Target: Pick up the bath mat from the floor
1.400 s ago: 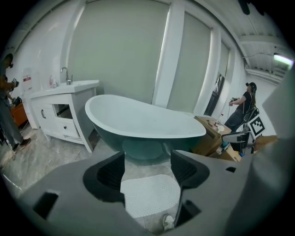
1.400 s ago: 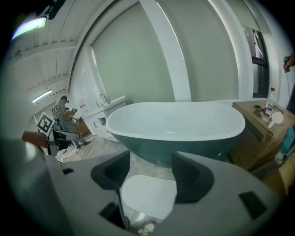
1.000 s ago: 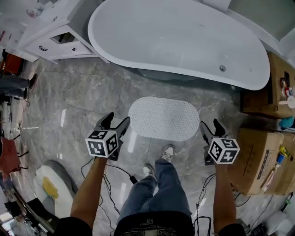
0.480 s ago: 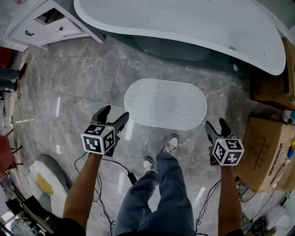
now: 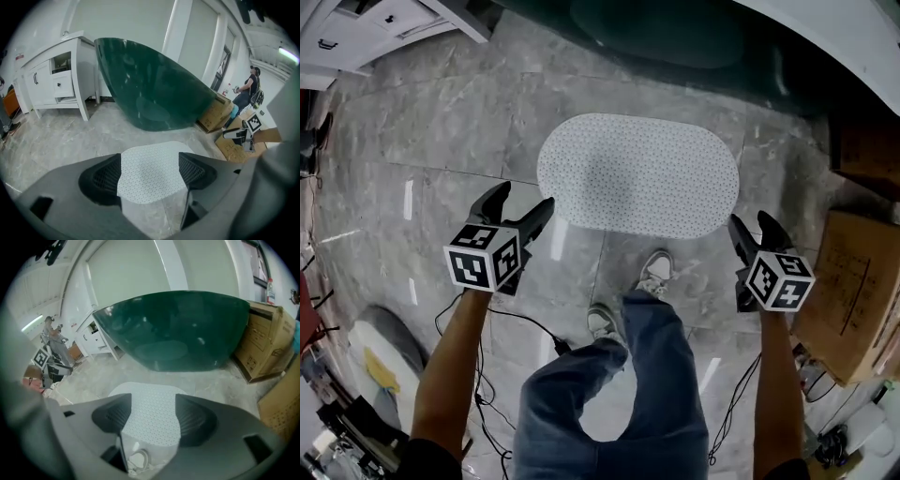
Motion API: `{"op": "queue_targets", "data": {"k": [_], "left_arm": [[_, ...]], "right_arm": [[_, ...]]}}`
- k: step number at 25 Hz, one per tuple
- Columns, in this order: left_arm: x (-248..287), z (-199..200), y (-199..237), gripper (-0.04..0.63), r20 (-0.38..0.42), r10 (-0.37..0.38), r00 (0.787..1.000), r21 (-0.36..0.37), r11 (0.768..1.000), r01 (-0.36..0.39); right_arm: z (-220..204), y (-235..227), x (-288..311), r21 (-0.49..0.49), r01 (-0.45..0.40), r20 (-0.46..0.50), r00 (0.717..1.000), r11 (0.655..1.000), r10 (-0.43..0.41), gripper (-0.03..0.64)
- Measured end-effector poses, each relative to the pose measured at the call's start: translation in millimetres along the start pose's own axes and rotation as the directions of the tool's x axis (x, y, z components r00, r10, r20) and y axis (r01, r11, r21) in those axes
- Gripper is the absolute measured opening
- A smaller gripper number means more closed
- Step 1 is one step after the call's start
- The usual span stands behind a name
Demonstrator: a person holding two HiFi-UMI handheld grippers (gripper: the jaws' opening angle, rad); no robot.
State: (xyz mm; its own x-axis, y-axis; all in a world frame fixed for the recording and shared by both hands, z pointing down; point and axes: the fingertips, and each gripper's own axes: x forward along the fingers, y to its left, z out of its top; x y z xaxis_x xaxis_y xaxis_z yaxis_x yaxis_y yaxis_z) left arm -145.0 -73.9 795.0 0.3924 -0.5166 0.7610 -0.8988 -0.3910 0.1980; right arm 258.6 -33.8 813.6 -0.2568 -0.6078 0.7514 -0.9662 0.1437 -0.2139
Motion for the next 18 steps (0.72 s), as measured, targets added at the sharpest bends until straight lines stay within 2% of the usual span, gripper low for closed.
{"op": "queue_targets", "data": {"k": [7,18], "left_arm": [[51,-39,30,0.396,-0.002,-0.003,1.000,-0.019,1.000,0.003],[163,-89,73,0.402,0.003,-0.011,1.000,0.013,1.000,0.011]], "right_arm": [[-28,-18,57,-0.008,0.009,0.005,1.000,1.000,-0.008,0.310],[-80,-58,146,-0.018,0.031,0.010,0.999,0.999,-0.031,0.336]]}}
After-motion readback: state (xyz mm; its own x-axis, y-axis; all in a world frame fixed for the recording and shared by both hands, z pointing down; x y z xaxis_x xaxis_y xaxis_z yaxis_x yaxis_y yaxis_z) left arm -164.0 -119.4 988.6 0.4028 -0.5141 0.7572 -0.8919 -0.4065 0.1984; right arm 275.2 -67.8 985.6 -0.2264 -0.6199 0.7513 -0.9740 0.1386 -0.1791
